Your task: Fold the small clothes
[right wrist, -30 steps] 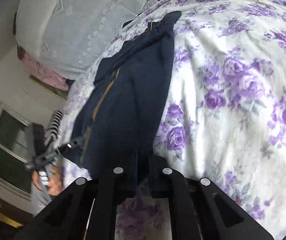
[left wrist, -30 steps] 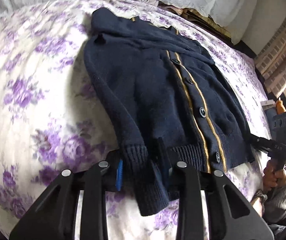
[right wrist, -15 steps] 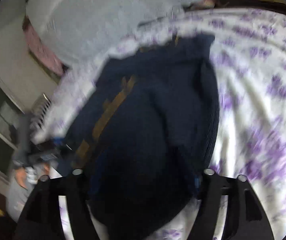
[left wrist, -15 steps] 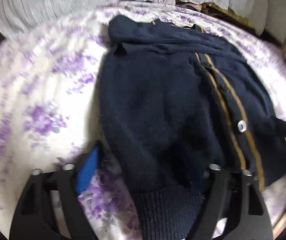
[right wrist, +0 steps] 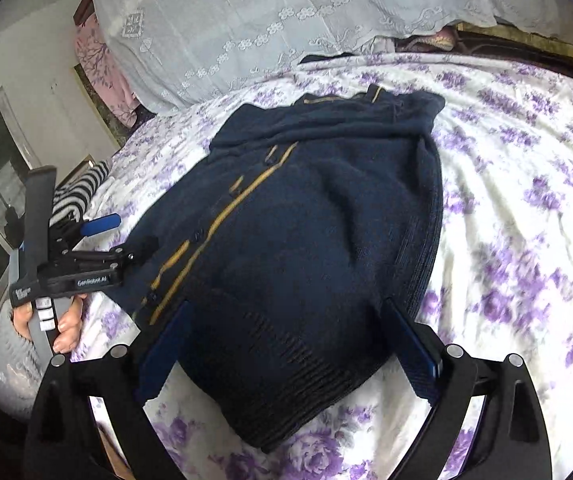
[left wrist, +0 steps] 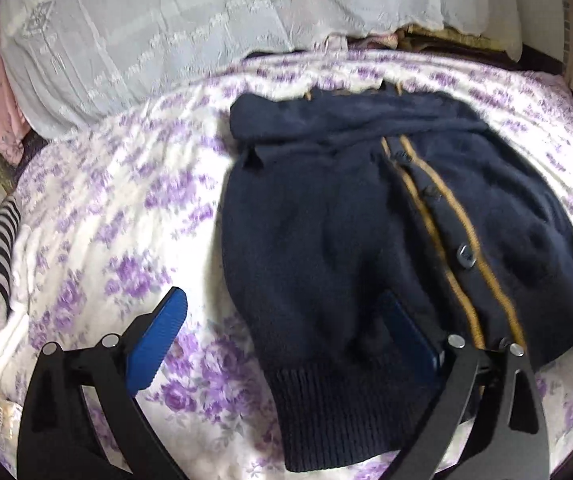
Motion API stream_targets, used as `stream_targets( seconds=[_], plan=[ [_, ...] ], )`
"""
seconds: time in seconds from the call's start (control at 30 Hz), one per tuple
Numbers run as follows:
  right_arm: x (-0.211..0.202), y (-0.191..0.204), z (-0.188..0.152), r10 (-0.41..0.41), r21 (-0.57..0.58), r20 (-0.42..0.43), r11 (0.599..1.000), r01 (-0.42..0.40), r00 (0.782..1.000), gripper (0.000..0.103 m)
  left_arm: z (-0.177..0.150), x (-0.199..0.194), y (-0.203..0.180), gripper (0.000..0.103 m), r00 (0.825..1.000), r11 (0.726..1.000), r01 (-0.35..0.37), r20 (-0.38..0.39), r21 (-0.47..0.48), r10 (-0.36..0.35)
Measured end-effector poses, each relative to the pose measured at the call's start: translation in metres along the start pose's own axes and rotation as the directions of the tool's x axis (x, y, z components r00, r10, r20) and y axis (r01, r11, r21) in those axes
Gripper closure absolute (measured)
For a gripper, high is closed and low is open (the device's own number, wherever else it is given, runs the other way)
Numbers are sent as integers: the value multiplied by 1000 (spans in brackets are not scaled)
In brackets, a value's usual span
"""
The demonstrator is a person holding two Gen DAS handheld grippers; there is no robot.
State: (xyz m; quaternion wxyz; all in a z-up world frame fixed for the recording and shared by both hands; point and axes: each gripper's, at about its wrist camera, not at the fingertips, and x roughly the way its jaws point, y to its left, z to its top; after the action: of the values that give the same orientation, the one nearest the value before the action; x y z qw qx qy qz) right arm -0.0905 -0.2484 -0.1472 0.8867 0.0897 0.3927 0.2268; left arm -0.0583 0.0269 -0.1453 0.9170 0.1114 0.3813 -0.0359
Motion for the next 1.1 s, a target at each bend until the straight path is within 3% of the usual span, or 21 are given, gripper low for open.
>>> stream_targets(
  seconds=[0.2,0.33,0.43,0.73,0.93,1.1],
  plan=[
    [8,-3,36,-38,8,33,999,38,999,8,27,1,-8,7,999,1000,-7,33,16,7],
    [37,-15,25,-107,18,-47,994,108,993,7,23,25,-12,6,999,1000,-3,-39,11,4],
    [44,-15,19,-102,-5,-57,995,102,993,4,14,43,-10,4,994,1000,17,-106,-6,-17],
    [14,-24,9,-62,67,17,996,61,998,4,9,28,-15,5,998,1000,0,-56,21,1],
    [-5,-44,-6,-52,179,42,983,44,998,4,8,22,-13,5,999,1000,4,-44,18,-3],
    [-8,-46,-15,-33,199,37,980,25,999,4,4,15,-11,5,999,1000,12,-37,11,-12]
  ],
)
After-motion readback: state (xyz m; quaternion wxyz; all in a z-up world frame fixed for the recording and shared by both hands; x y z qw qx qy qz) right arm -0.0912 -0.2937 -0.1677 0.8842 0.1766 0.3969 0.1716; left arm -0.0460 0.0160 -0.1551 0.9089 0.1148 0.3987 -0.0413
